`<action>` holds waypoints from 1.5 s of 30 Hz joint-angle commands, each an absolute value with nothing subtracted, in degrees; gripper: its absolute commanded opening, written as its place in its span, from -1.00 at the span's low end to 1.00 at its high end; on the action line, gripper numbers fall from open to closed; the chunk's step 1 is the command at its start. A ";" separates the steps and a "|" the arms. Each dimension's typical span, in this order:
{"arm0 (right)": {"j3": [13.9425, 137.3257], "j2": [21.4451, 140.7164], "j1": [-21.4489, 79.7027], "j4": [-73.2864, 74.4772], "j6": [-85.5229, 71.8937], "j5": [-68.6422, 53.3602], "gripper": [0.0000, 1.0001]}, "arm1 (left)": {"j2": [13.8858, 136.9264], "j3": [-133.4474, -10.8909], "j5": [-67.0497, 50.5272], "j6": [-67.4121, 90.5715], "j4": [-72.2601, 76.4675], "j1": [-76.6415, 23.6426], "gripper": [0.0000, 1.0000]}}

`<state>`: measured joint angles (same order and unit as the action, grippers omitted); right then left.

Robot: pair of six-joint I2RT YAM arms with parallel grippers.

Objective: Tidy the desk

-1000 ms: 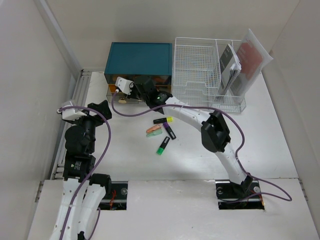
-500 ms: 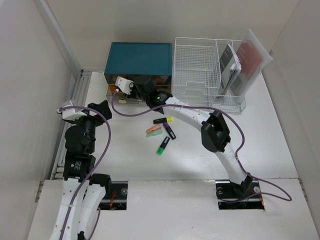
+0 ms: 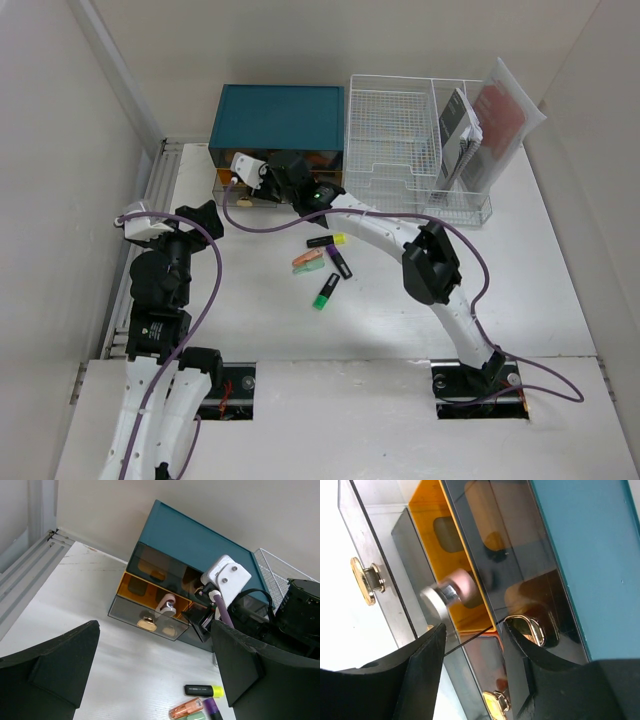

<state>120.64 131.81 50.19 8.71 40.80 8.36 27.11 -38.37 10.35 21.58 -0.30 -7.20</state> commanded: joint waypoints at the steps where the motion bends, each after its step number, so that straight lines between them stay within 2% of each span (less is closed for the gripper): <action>1: 121.20 127.53 49.75 7.20 39.46 7.38 0.09 | 26.89 -38.94 10.11 21.36 1.49 -7.56 0.83; 9: 119.36 123.41 50.27 7.21 36.84 5.63 0.09 | 27.42 -38.94 10.11 21.36 1.49 -7.56 0.83; 10: 118.66 122.53 50.27 7.21 36.13 5.10 0.03 | 27.42 -38.94 10.11 21.36 1.49 -7.56 0.83; 11: 118.65 121.56 50.27 7.82 35.60 4.58 -0.09 | 27.94 -38.94 10.11 21.36 1.49 -7.56 0.83; 12: 116.83 120.42 50.27 7.82 34.29 4.57 -0.50 | 28.47 -38.94 10.11 21.36 1.49 -7.56 0.83; 14: 115.15 116.64 50.27 8.34 31.65 4.57 -0.99 | 29.17 -38.94 9.06 21.36 1.49 -7.56 0.74; 15: 113.05 115.33 50.27 9.05 30.60 4.57 -1.00 | 30.05 -38.41 9.05 21.36 2.10 -7.56 0.68; 16: 111.11 112.79 50.27 11.23 29.02 3.44 -1.00 | 31.28 -38.41 7.49 21.88 2.89 -7.56 0.38; 17: 111.09 111.55 50.27 11.25 29.00 2.38 -1.00 | 31.29 -38.41 6.60 21.88 2.90 -7.56 0.37; 18: 110.31 110.40 50.27 12.99 29.00 0.89 -1.00 | 32.94 -37.80 5.72 21.88 3.77 -7.56 -0.16; 20: 107.41 106.80 49.58 17.91 29.00 -2.70 -1.00 | 35.23 -37.79 1.79 23.37 5.00 -7.56 -0.71; 22: 103.82 104.16 48.87 22.03 29.00 -9.29 -1.00 | 40.13 -37.79 -2.09 24.60 6.59 -5.55 -1.00; 27: 94.85 93.18 45.27 24.43 28.39 -23.19 -1.00 | 52.10 -40.95 -12.02 27.33 8.35 -2.64 -1.00; 34: 88.95 86.84 40.70 28.39 31.55 -38.83 -0.93 | 68.01 -46.75 -13.71 27.95 11.16 -0.71 -1.00; 45: 87.28 84.73 32.88 28.92 31.55 -47.37 -0.91 | 85.42 -55.72 -13.80 27.34 12.57 0.87 -1.00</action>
<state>87.18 87.33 33.56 29.36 30.83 -42.06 83.59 -51.99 -13.58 27.68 10.50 -0.05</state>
